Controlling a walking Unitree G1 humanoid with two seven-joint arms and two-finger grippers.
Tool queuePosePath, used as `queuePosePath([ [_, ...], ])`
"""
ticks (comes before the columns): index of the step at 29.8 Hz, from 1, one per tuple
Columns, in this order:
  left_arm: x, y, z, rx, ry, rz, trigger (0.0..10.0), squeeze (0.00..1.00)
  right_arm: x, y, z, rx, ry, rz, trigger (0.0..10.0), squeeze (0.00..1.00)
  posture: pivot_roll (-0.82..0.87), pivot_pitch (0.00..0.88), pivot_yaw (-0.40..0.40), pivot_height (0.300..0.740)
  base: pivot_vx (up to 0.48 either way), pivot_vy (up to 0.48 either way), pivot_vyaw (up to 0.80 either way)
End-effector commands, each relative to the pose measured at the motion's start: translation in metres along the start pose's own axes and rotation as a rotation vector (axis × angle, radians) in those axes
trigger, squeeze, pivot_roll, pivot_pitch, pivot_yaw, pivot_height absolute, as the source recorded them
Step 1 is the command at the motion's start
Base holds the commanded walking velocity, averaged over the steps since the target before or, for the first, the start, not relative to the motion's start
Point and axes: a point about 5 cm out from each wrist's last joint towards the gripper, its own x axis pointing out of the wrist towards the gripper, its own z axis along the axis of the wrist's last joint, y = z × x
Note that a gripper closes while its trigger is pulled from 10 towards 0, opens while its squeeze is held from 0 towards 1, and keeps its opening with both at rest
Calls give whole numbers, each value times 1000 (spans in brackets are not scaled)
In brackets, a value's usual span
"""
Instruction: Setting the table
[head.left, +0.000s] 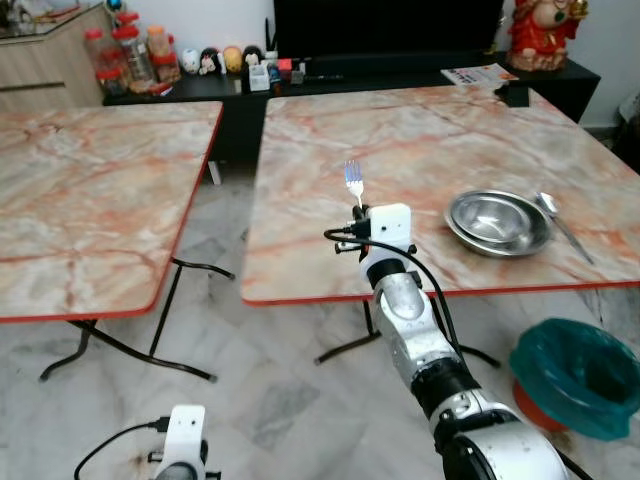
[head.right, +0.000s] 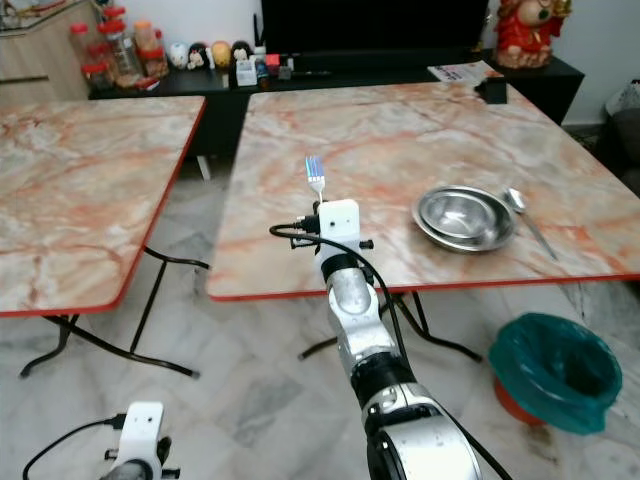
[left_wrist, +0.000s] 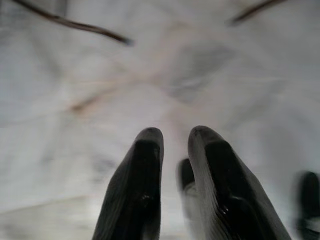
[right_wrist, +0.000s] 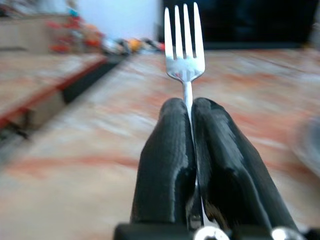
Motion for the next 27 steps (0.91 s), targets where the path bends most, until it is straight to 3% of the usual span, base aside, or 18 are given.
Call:
queuePosePath([
  [1, 0, 3, -1, 9, 6, 8, 10000, 0, 4, 4, 8, 15, -21, 2, 10000, 0, -14, 0, 53, 740, 0, -480, 0],
  [23, 0, 4, 1, 4, -1, 7, 10000, 0, 5, -5, 7, 17, -9, -37, 10000, 0, -16, 0, 54, 740, 0, -479, 0],
  [27, 0, 1, 4, -32, -29, -13, 10000, 0, 5, -5, 7, 16, -8, -41, 10000, 0, -16, 0, 53, 740, 0, 0, 0],
])
